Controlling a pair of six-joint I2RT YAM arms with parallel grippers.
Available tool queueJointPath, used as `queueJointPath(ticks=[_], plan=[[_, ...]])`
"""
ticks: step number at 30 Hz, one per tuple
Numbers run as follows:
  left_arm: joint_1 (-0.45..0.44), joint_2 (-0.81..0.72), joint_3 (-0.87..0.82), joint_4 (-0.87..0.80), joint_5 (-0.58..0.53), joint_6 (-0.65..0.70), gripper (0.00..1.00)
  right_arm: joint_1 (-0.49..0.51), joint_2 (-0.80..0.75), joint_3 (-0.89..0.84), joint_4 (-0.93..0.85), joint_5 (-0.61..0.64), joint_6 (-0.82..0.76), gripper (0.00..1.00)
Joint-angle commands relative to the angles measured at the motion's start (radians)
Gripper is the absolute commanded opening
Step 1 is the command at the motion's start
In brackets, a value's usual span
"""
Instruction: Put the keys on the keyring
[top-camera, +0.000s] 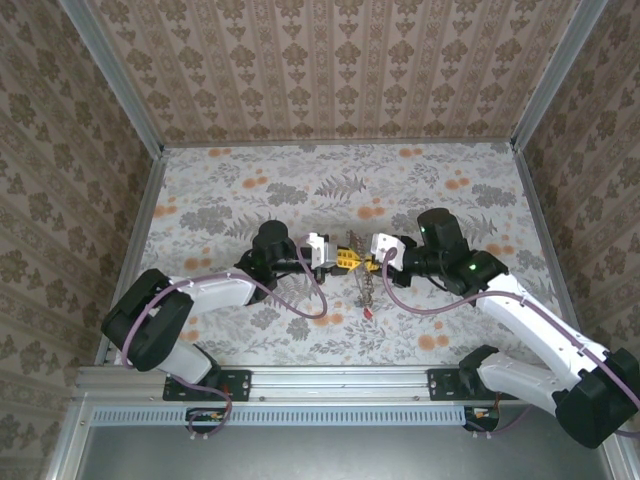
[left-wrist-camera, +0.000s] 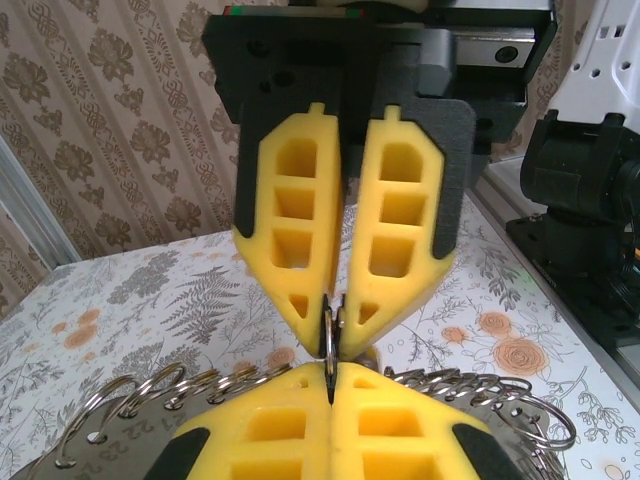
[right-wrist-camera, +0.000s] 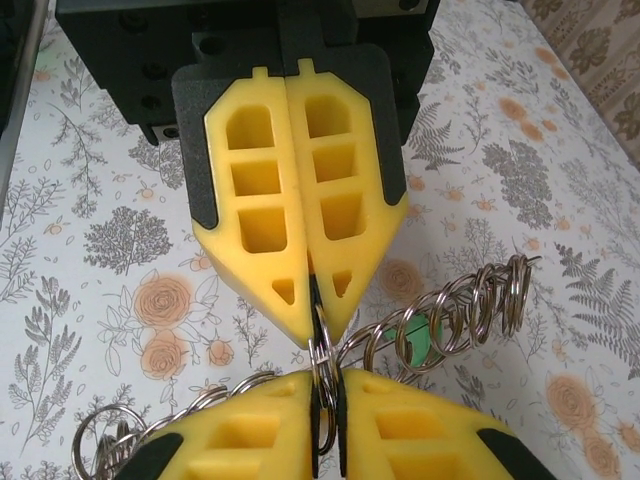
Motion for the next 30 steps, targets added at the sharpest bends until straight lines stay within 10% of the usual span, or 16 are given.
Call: queueJointPath(ticks=[1,12,25,30], plan=[[-0.011,0.011,0.036,0.077,0.030,-0.018,0.00,0.007,0.008,0.030,-0.026,-0.036,-0.008,0.05],[-0.012,-0.020,0.115,-0.288,-0.034,0.083,0.21,0.030,0.048,0.128,-0.156,0.112,-0.033,0.00],[-0.023,-0.030,0.160,-0.417,0.025,0.159,0.00,0.103,0.131,0.208,-0.230,0.250,-0.043,0.00],[-0.021,-0.034,0.145,-0.376,0.054,0.132,0.00,0.028,0.079,0.154,-0.212,0.113,0.017,0.24]])
